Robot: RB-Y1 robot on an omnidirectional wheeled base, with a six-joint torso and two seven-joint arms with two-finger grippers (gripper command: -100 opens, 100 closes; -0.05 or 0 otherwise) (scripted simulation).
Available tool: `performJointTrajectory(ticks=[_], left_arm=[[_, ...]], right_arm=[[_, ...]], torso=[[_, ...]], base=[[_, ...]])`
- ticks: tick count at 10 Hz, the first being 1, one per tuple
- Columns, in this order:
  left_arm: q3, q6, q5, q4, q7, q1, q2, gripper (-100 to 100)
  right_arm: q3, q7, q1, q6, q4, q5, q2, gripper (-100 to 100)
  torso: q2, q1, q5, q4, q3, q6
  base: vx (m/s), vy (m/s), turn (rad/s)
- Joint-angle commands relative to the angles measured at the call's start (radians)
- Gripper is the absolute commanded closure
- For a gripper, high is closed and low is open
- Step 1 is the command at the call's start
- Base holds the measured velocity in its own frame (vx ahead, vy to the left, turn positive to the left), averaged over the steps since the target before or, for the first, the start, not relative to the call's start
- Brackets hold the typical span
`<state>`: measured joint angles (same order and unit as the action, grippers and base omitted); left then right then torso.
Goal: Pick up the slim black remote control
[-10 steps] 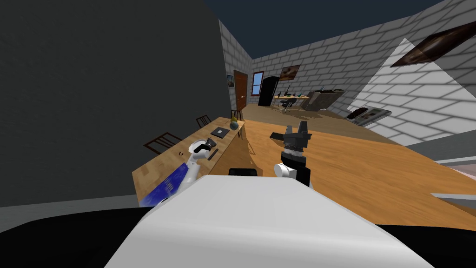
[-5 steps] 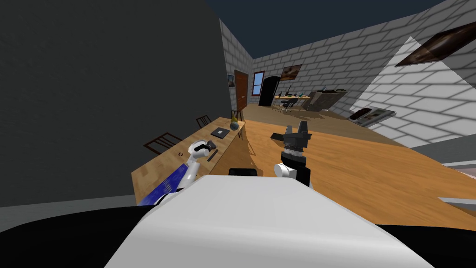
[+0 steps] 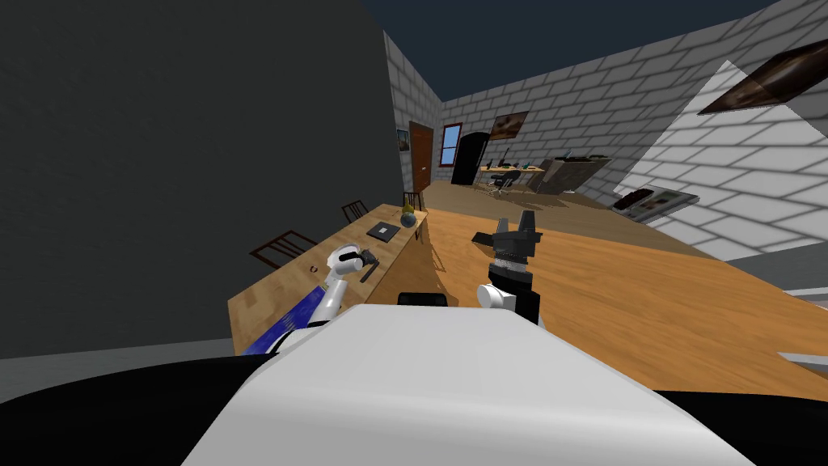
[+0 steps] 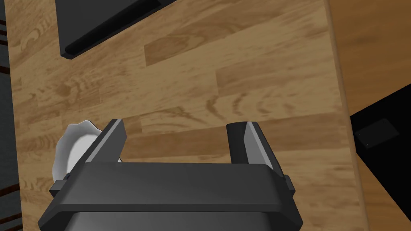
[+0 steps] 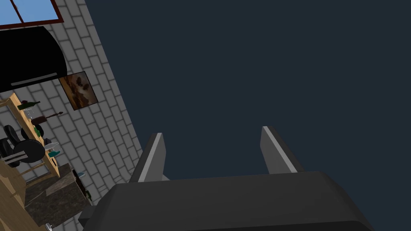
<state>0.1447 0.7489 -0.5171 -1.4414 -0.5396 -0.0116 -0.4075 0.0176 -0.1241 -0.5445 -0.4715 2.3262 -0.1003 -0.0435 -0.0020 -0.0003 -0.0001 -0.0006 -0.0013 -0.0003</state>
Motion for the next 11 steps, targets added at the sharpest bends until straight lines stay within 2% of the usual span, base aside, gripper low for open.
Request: performJointTrajectory(ticks=[1, 2, 3, 4, 5, 6, 8, 10, 11], left_arm=[[0.001, 0.031, -0.019, 0.035, -0.003, -0.007, -0.009, -100], [0.003, 0.070, -0.041, 0.072, -0.014, -0.023, -0.020, -100], [0.003, 0.077, -0.041, 0.081, -0.014, -0.023, -0.020, -100], [0.005, 0.117, -0.063, 0.127, -0.025, -0.037, -0.031, -100], [0.005, 0.121, -0.063, 0.127, -0.025, -0.037, -0.031, -100], [0.007, 0.163, -0.084, 0.158, -0.036, -0.051, -0.042, -100], [0.007, 0.163, -0.084, 0.170, -0.036, -0.051, -0.042, -100], [0.011, 0.233, -0.123, 0.239, -0.055, -0.076, -0.064, -100], [0.011, 0.241, -0.123, 0.251, -0.055, -0.076, -0.064, -100]], right_arm=[[0.000, 0.000, 0.000, 0.000, 0.000, 0.000, 0.000, 0], [0.000, 0.000, 0.000, 0.000, 0.000, 0.000, 0.000, 0], [0.000, 0.000, 0.000, 0.000, 0.000, 0.000, 0.000, 0], [0.000, 0.000, 0.000, 0.000, 0.000, 0.000, 0.000, 0], [0.000, 0.000, 0.000, 0.000, 0.000, 0.000, 0.000, 0], [0.000, 0.000, 0.000, 0.000, 0.000, 0.000, 0.000, 0], [0.000, 0.000, 0.000, 0.000, 0.000, 0.000, 0.000, 0], [0.000, 0.000, 0.000, 0.000, 0.000, 0.000, 0.000, 0], [0.000, 0.000, 0.000, 0.000, 0.000, 0.000, 0.000, 0]], torso=[[0.000, 0.000, 0.000, 0.000, 0.000, 0.000], [0.000, 0.000, 0.000, 0.000, 0.000, 0.000], [-0.001, 0.001, 0.000, 0.000, 0.000, 0.000], [0.000, 0.000, 0.000, 0.000, 0.000, 0.000], [0.000, 0.000, 0.000, 0.000, 0.000, 0.000], [0.000, 0.000, 0.000, 0.000, 0.000, 0.000], [0.001, 0.000, 0.000, 0.000, 0.000, 0.000], [0.001, 0.000, 0.000, 0.000, 0.000, 0.000], [0.000, 0.000, 0.000, 0.000, 0.000, 0.000]], base=[[0.034, -0.009, 0.011], [0.044, 0.003, 0.029], [0.036, -0.001, 0.012], [0.039, -0.004, 0.028], [0.031, -0.004, 0.015], [0.031, -0.009, 0.024], [0.021, -0.005, 0.008], [0.036, -0.002, 0.030], [0.041, -0.005, 0.018]])
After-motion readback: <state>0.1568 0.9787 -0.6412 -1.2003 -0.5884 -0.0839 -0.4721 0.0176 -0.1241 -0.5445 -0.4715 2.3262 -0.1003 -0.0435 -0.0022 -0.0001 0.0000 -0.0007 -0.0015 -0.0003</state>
